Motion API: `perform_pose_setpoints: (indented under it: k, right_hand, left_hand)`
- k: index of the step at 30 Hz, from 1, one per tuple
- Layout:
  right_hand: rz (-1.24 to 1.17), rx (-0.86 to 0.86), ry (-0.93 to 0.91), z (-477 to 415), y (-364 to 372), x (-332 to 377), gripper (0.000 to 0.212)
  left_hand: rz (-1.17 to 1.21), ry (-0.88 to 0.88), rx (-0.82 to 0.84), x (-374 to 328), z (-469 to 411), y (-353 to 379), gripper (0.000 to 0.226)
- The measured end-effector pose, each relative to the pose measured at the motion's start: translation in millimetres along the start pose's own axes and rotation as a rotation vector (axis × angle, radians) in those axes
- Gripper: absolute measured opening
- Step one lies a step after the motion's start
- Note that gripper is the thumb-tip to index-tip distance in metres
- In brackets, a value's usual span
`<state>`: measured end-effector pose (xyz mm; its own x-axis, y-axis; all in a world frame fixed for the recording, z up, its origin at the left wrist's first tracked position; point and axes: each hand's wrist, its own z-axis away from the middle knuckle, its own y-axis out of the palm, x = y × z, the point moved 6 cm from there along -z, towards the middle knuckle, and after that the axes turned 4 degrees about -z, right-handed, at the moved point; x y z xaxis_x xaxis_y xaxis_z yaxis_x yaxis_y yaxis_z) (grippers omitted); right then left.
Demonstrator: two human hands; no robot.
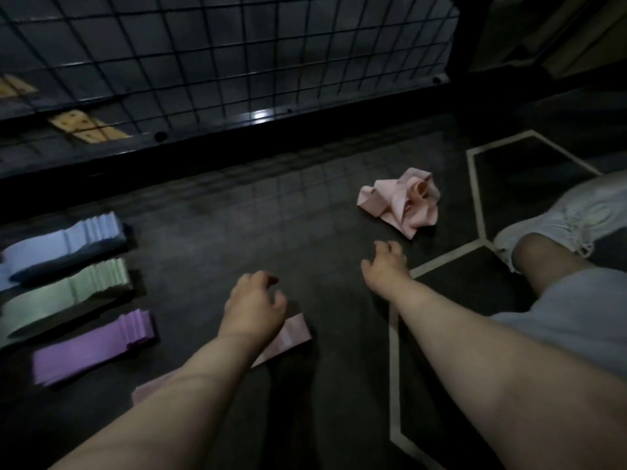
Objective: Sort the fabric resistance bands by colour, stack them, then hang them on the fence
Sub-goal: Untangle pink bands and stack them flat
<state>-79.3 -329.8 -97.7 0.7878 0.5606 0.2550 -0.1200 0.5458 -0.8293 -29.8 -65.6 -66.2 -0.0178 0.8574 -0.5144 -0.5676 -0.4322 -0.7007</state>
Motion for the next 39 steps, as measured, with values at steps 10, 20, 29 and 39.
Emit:
perform_pose_setpoints:
  k: [10, 20, 29, 39]
  right_hand:
    - [0.084, 0.057, 0.066, -102.0, -51.2, -17.7, 0.043]
    - [-0.529, -0.110, -0.098, -47.6, -24.1, 41.8, 0.009]
    - [-0.737, 0.046, -0.328, 64.0, -40.2, 132.1, 0.018]
    - [-1.125, 0.272, -0.443, 168.4, -128.7, 187.8, 0.012]
  left_hand:
    - [0.054, 0.198, 0.201, -111.9, -58.4, 25.9, 0.035]
    - [0.161, 0.132, 0.211, -79.8, -53.6, 3.7, 0.033]
    - [0.259, 0.078, 0.187, -55.6, -7.5, -66.3, 0.061]
    - [0.405, 0.262, 0.101, -97.4, 62.8, -186.2, 0.074]
